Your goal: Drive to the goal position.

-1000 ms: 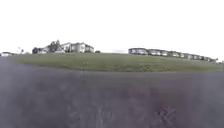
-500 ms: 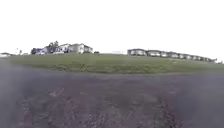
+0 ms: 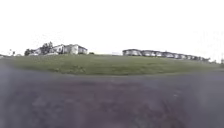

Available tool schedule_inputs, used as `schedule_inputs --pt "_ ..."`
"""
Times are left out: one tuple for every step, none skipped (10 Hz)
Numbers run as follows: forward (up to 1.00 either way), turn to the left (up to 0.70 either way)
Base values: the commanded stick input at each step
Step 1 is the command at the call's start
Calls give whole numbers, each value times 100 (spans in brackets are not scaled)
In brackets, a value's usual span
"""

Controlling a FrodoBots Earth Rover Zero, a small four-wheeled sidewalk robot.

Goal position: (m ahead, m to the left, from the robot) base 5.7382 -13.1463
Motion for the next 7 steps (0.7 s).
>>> schedule_inputs --pt "70 -34" --pt "70 -34" --pt "70 -34" --pt "70 -34" --pt "70 -34" --pt "70 -34" --pt "70 -34"
